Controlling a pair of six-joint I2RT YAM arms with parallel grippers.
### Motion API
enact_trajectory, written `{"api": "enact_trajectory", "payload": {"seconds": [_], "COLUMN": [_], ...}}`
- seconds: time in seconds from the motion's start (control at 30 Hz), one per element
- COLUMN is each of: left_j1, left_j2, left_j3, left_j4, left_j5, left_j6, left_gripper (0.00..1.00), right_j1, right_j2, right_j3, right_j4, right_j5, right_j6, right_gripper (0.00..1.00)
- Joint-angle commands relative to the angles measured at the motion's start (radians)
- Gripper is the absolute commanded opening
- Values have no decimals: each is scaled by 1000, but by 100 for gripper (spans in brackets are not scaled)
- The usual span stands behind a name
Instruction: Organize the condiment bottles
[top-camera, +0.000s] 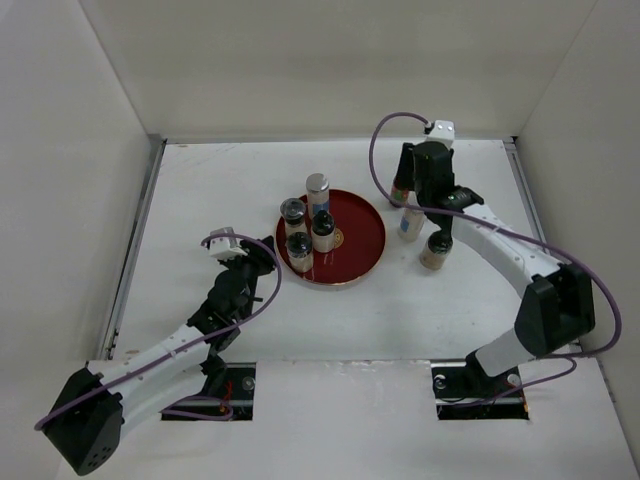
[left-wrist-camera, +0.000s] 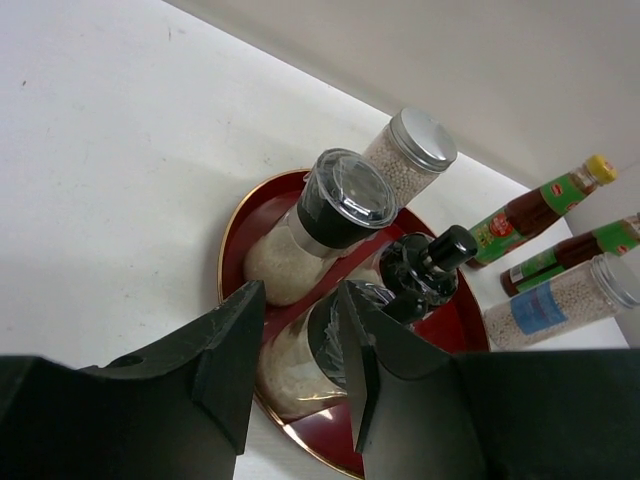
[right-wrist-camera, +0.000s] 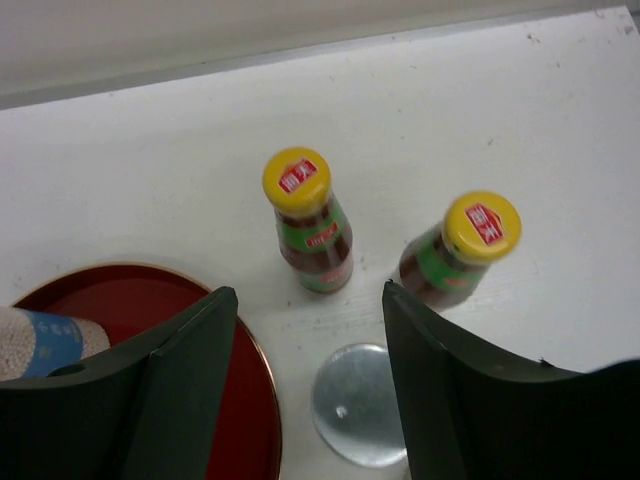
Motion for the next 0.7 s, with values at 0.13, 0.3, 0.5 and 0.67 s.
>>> {"api": "enact_trajectory", "payload": {"seconds": [0.13, 0.3, 0.5, 0.67], "left_j1": [35, 45, 53, 61], "left_j2": [-14, 1, 15, 41], "left_j3": [-26, -27, -27, -26], "left_j4": [62, 66, 79, 88], "left_j5": [31, 38, 54, 71], "left_j6": [-37, -42, -45, -54], "left_gripper": [34, 34, 35, 35], "right_j1": [-50, -71, -77, -74], "right_j2": [157, 240, 306, 330], "right_j3": [190, 268, 322, 330], "right_j4": [79, 67, 50, 44], "right_j5": [-58, -58, -70, -78], "right_j6": [-51, -54, -56, -54], "right_gripper": [69, 68, 62, 61]}}
